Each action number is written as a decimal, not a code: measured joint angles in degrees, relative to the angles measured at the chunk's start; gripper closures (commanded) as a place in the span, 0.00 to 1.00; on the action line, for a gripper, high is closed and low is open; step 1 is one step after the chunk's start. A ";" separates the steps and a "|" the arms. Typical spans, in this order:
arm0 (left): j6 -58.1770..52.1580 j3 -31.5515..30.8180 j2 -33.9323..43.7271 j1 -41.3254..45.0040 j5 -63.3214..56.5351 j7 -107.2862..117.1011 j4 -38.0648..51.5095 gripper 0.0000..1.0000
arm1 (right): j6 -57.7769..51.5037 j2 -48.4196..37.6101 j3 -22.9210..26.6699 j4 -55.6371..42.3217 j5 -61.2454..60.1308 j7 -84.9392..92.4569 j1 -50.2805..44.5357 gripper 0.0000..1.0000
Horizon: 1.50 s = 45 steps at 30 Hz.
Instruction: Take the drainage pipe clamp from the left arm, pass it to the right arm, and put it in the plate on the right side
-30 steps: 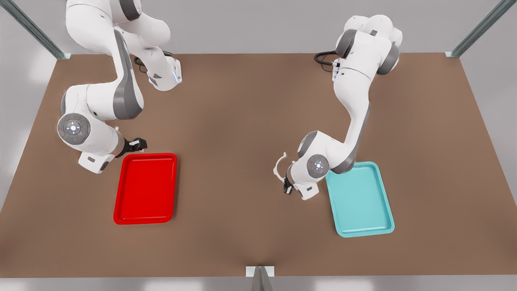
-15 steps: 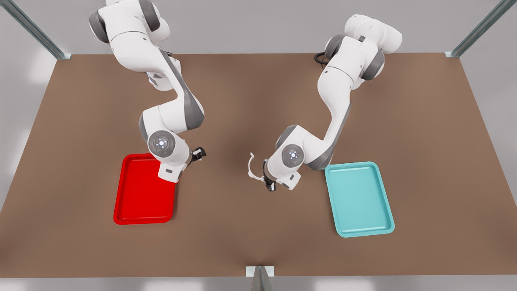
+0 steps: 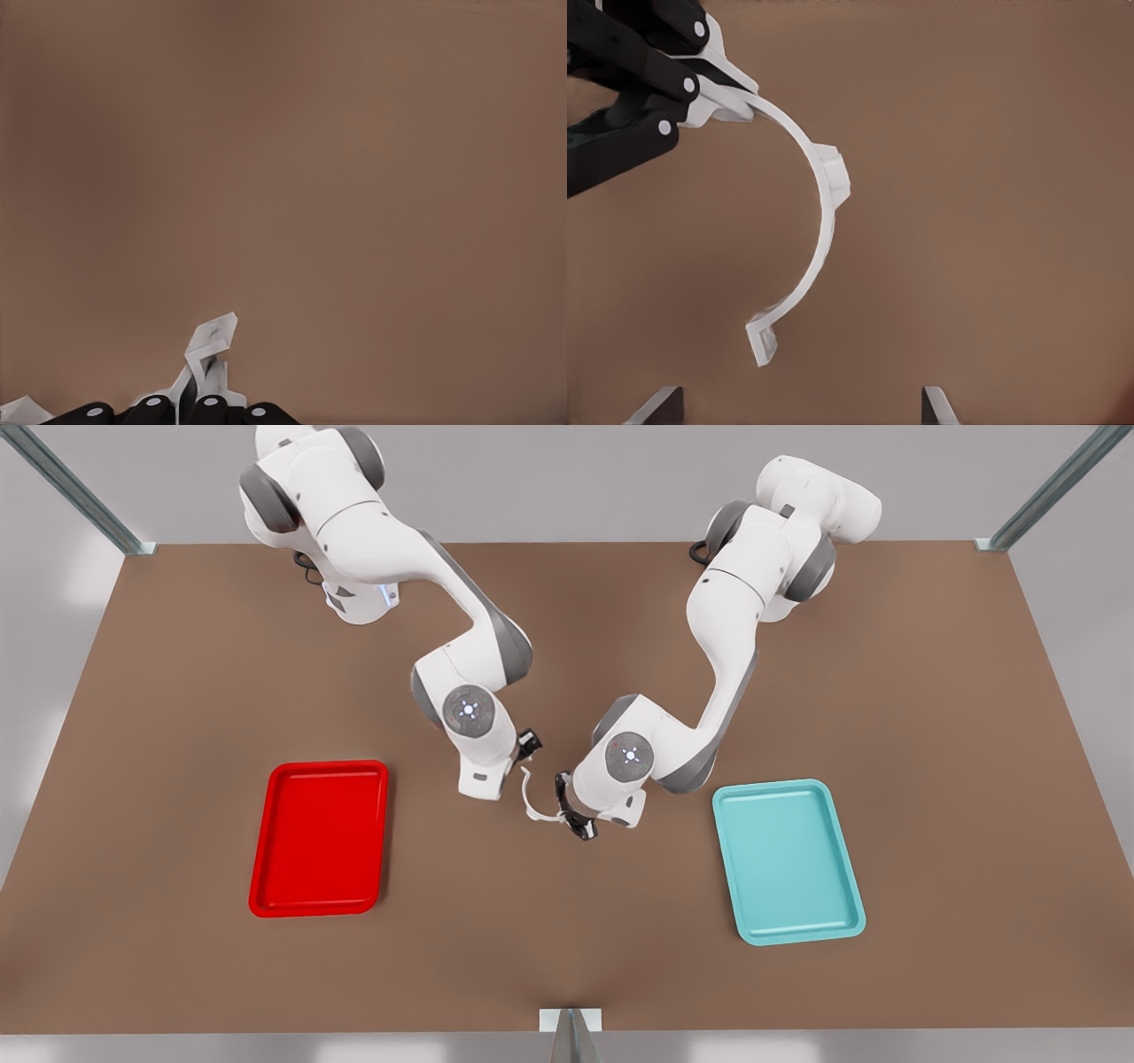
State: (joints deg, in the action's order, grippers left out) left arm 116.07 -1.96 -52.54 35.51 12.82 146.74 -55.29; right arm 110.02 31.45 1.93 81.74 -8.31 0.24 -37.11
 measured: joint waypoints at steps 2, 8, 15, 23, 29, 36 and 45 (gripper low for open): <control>0.06 -0.09 0.05 0.00 0.03 0.02 -0.02 0.79 | 1.34 1.29 0.00 -0.92 -0.64 -0.32 -0.42 0.00; 0.17 -0.14 0.06 0.02 0.08 -0.11 0.05 0.79 | 4.52 2.52 0.00 -1.09 -1.28 -1.10 -1.37 0.00; 0.26 -0.14 0.14 0.00 0.25 -0.13 0.06 0.79 | 5.82 3.13 0.00 -0.85 -1.31 -1.68 -1.51 0.00; 0.35 -0.14 0.11 0.00 0.49 -0.07 0.06 0.79 | 6.29 4.95 0.09 -0.56 -0.94 -1.90 -1.31 0.00; 0.40 -0.14 0.13 0.00 0.51 0.00 0.09 0.79 | 6.45 5.69 0.10 -0.74 -0.62 -1.94 -1.32 0.50; 0.40 0.05 0.15 -0.01 1.00 0.07 0.10 0.79 | 6.64 5.80 0.13 -0.83 -1.58 -1.10 -1.36 0.79; 0.63 -0.01 0.34 0.00 -0.29 1.29 0.05 0.00 | 6.67 5.79 0.11 -0.85 -1.37 -0.94 -1.25 0.79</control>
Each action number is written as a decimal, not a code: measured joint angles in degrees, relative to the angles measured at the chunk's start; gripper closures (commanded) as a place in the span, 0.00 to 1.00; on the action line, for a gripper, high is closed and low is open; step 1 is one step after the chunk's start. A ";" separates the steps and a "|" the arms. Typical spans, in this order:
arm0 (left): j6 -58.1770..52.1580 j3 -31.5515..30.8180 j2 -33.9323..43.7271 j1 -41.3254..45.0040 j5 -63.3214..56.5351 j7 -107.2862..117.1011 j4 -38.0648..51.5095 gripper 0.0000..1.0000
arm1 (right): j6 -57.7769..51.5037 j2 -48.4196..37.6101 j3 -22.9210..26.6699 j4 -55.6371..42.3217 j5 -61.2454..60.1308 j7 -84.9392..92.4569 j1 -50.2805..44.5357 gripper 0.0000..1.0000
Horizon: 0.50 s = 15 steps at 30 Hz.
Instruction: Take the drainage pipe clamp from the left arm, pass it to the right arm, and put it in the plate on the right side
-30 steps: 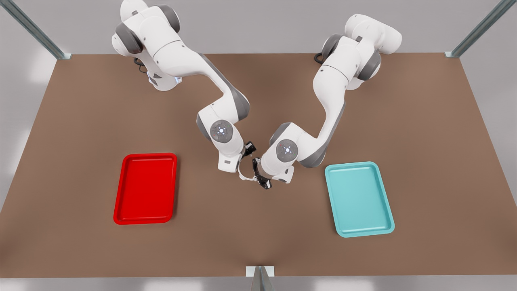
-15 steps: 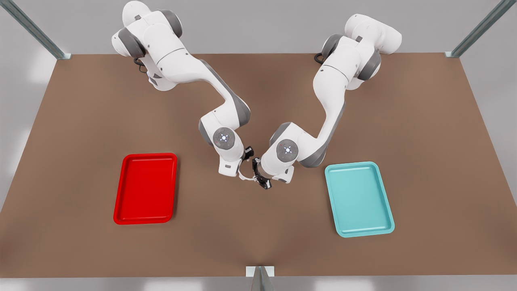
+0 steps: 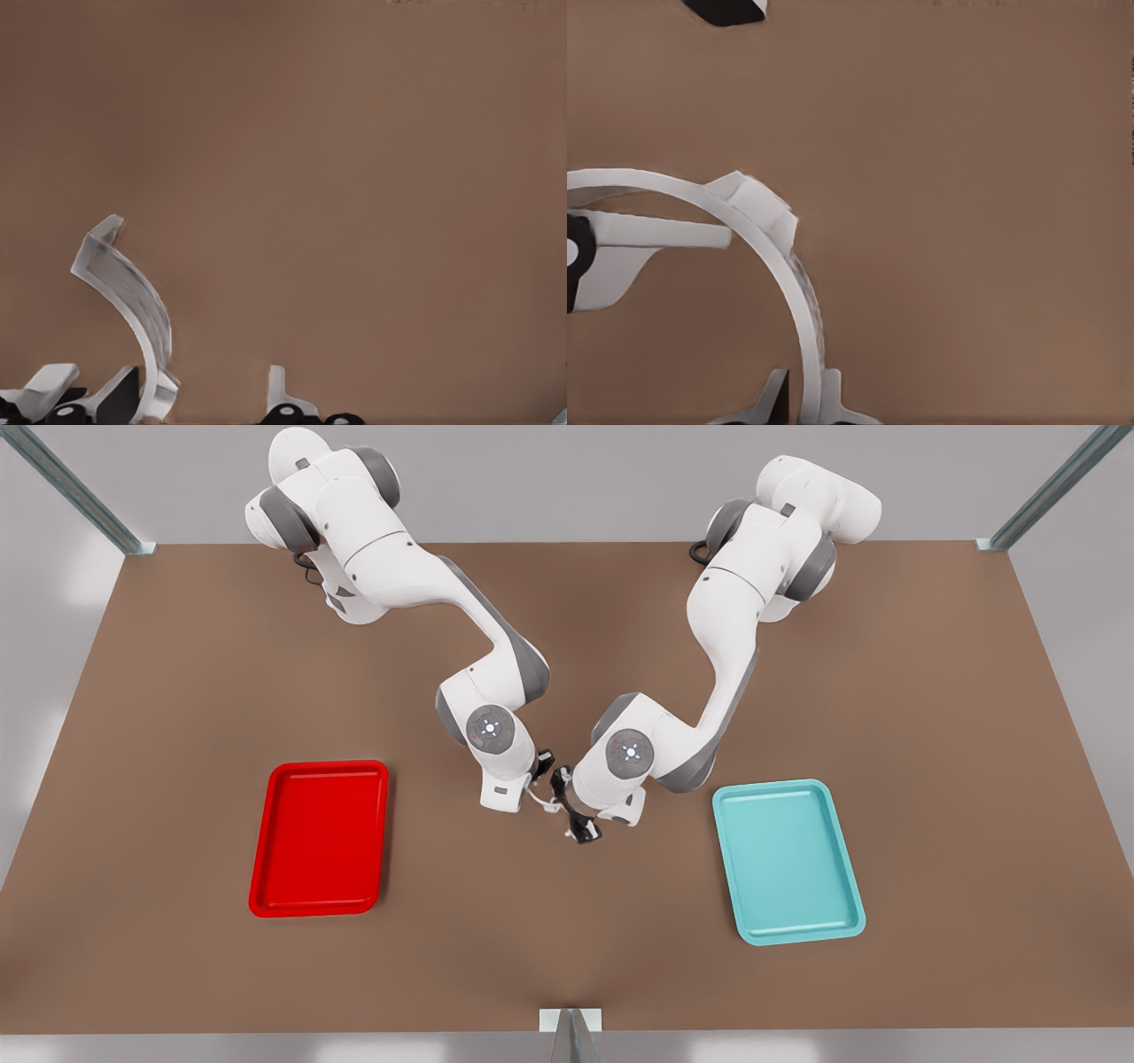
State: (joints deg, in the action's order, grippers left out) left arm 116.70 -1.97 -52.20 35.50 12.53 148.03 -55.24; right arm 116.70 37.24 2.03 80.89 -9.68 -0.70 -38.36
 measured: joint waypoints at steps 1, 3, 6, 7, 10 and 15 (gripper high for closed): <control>-0.10 0.01 0.05 -0.05 0.11 0.05 0.00 0.00 | -0.01 0.00 0.00 0.00 0.08 -0.02 0.02 0.79; -0.46 0.03 0.13 -0.22 0.46 0.02 0.01 0.00 | -0.03 -0.04 -0.01 -0.03 0.24 -0.08 0.05 0.79; -1.75 -0.12 1.06 -0.36 1.01 -0.10 0.00 0.00 | -0.07 -0.02 -0.01 -0.08 0.37 -0.14 0.19 0.79; -2.51 -0.15 1.60 -0.64 1.13 -0.14 0.01 0.00 | -0.07 0.00 -0.01 -0.08 0.40 -0.16 0.21 0.79; -5.61 -0.35 3.54 -5.56 1.72 -0.40 0.02 0.00 | -0.09 -0.08 0.05 -0.14 0.28 -0.21 0.36 0.79; -19.04 -0.09 8.98 -22.17 1.33 -10.56 4.24 0.00 | -2.02 -1.60 0.38 0.69 0.24 -0.15 5.91 0.79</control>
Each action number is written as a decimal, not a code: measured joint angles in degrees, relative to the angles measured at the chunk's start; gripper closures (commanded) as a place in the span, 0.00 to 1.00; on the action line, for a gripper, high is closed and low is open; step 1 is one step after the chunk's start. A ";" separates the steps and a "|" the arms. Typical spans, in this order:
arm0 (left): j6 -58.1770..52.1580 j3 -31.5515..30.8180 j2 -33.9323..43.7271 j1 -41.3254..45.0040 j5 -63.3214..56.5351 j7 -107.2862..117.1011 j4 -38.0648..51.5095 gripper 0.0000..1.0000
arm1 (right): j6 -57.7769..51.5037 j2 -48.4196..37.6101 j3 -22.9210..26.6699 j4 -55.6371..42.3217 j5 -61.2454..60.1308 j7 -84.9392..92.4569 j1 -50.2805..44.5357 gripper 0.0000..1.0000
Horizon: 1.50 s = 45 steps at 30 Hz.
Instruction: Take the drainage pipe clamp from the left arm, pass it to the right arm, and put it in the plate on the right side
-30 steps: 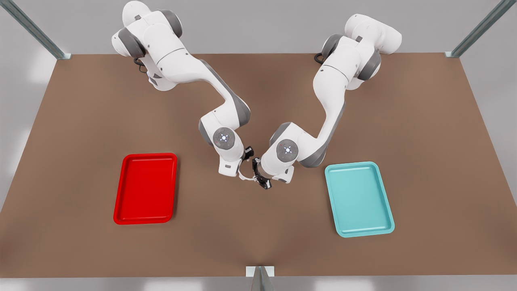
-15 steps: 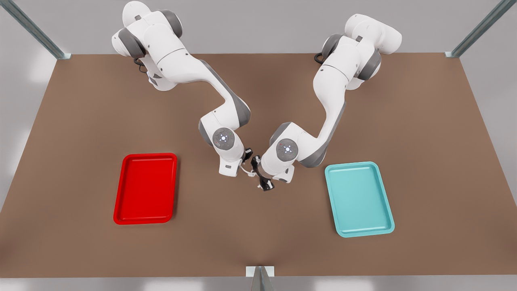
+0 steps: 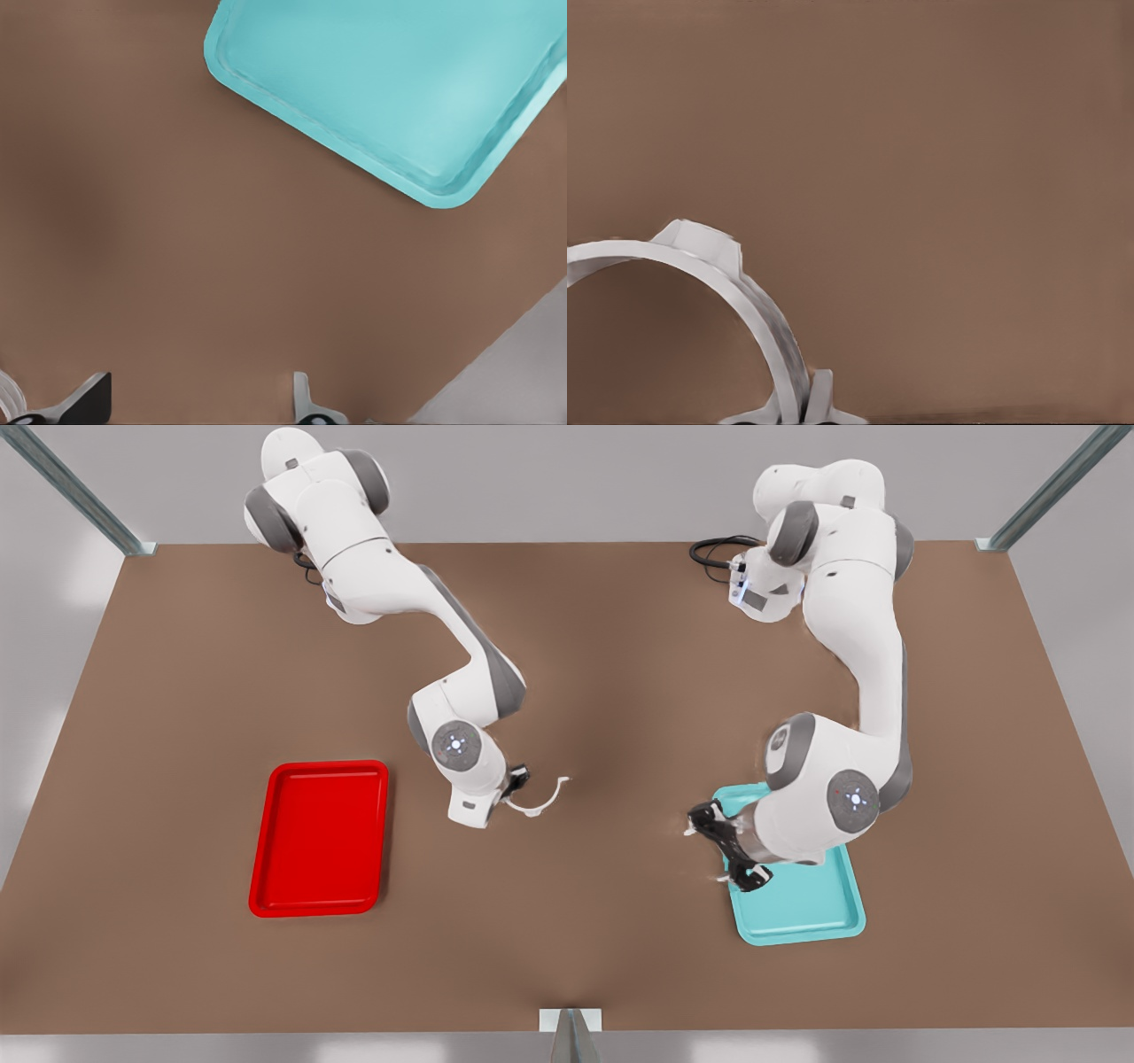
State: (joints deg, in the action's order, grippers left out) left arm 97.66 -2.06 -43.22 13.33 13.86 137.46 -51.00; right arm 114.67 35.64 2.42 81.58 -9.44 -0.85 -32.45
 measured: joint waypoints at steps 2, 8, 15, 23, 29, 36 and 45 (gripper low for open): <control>-6.81 0.06 2.58 -2.71 -3.98 -10.59 1.06 0.00 | -2.15 -1.16 0.19 0.44 0.70 0.13 4.12 0.79; -13.69 -0.95 21.65 -1.78 -12.99 -48.15 -21.61 0.00 | -6.40 -2.49 0.33 0.93 6.01 2.54 16.81 0.79; -20.45 -1.24 22.91 -2.42 -12.55 -80.18 -20.94 0.00 | -2.46 -2.73 0.32 7.72 14.22 6.79 29.42 0.79; -22.33 -1.20 22.39 -2.89 -11.33 -104.36 -20.40 0.00 | 7.86 -1.69 0.31 14.09 17.35 10.71 31.83 0.61; -22.82 -1.34 22.56 -4.71 -9.93 -116.60 -20.39 0.00 | 10.40 -1.63 0.16 13.46 21.19 9.33 31.45 0.00; -22.96 -1.55 22.59 -4.21 -11.12 -126.57 -20.40 0.00 | -9.12 -3.99 -0.38 -12.46 14.19 8.68 23.09 0.00; -23.70 -2.88 23.13 -4.23 -11.78 -133.72 -20.34 0.00 | -34.78 -28.57 -2.30 -1.61 10.95 2.54 31.58 0.00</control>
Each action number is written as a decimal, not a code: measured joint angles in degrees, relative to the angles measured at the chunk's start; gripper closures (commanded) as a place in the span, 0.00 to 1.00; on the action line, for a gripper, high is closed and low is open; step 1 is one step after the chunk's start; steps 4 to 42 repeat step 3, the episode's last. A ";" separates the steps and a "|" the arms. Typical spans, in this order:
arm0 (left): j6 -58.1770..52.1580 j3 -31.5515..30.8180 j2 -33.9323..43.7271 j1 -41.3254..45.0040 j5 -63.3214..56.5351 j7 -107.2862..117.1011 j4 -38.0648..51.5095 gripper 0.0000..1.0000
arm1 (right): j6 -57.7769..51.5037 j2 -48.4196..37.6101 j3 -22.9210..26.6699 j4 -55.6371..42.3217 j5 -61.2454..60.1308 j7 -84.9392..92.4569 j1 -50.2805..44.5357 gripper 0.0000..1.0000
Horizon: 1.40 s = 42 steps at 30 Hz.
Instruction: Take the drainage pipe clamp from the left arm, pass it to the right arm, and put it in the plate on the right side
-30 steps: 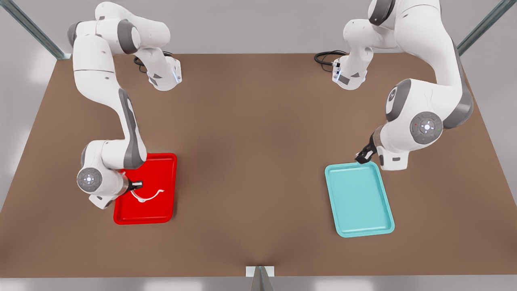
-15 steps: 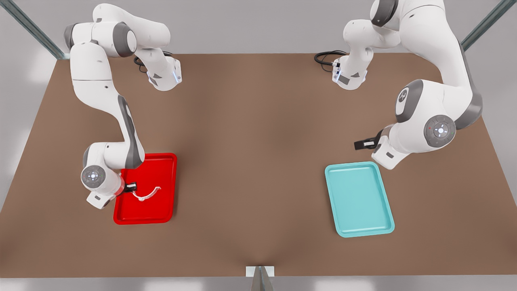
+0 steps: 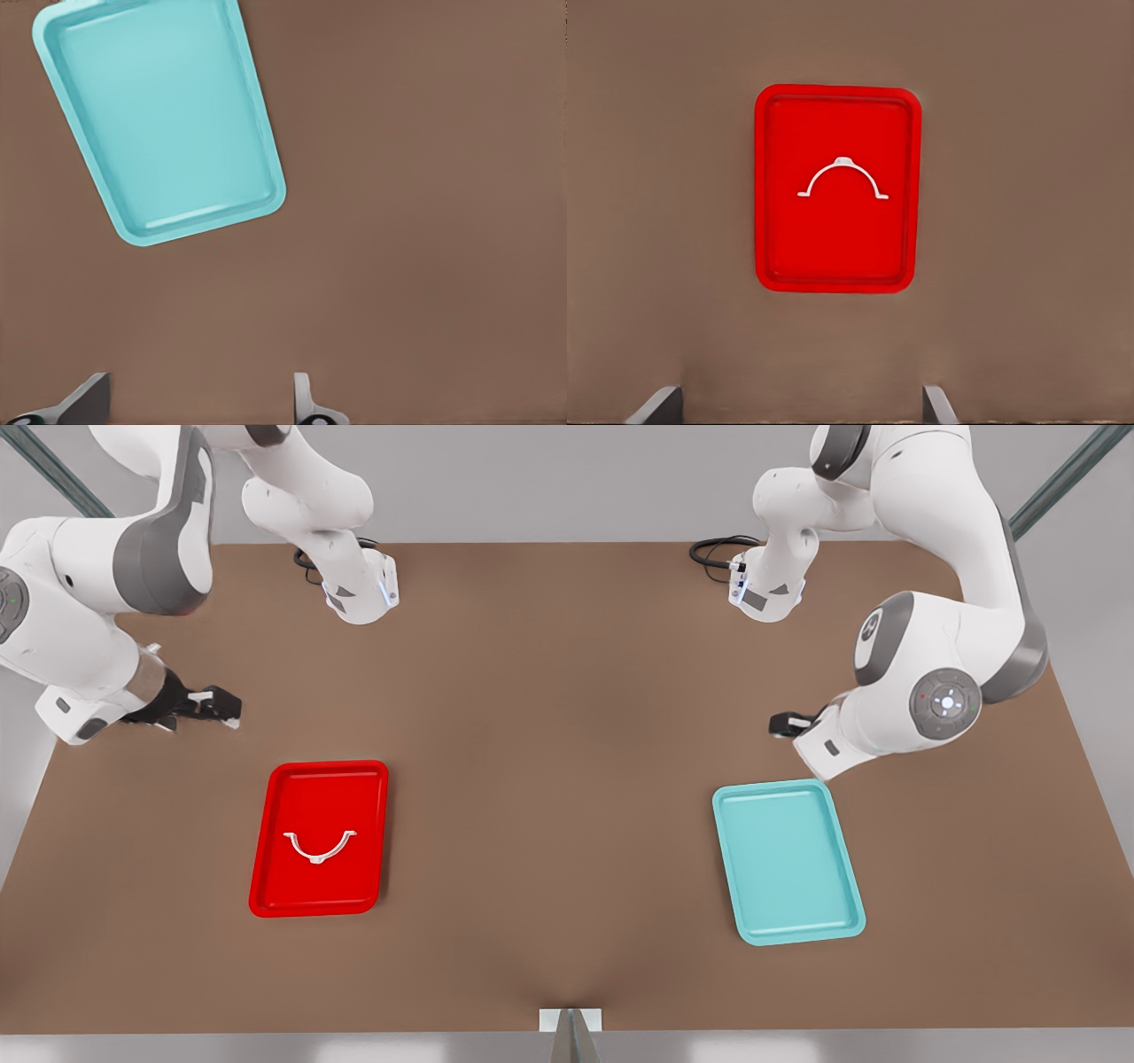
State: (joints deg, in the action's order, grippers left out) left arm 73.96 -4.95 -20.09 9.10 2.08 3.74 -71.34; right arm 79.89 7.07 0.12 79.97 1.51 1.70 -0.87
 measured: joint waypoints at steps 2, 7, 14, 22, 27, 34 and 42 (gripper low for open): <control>-0.34 -0.04 0.46 -0.04 -0.06 -1.09 0.03 0.00 | -1.41 -0.89 -0.40 1.17 -0.10 -0.98 0.53 0.00; -0.48 -0.05 0.57 -0.09 -0.08 -1.59 0.03 0.00 | -1.96 -1.05 -0.48 1.35 -0.14 -1.43 0.36 0.00; -0.48 -0.05 0.57 -0.09 -0.08 -1.59 0.03 0.00 | -1.96 -1.05 -0.48 1.35 -0.14 -1.43 0.36 0.00; -0.48 -0.05 0.57 -0.09 -0.08 -1.59 0.03 0.00 | -1.96 -1.05 -0.48 1.35 -0.14 -1.43 0.36 0.00; -0.48 -0.05 0.57 -0.09 -0.08 -1.59 0.03 0.00 | -1.96 -1.05 -0.48 1.35 -0.14 -1.43 0.36 0.00; -0.48 -0.05 0.57 -0.09 -0.08 -1.59 0.03 0.00 | -1.96 -1.05 -0.48 1.35 -0.14 -1.43 0.36 0.00; -0.48 -0.05 0.57 -0.09 -0.08 -1.59 0.03 0.00 | -1.96 -1.05 -0.48 1.35 -0.14 -1.43 0.36 0.00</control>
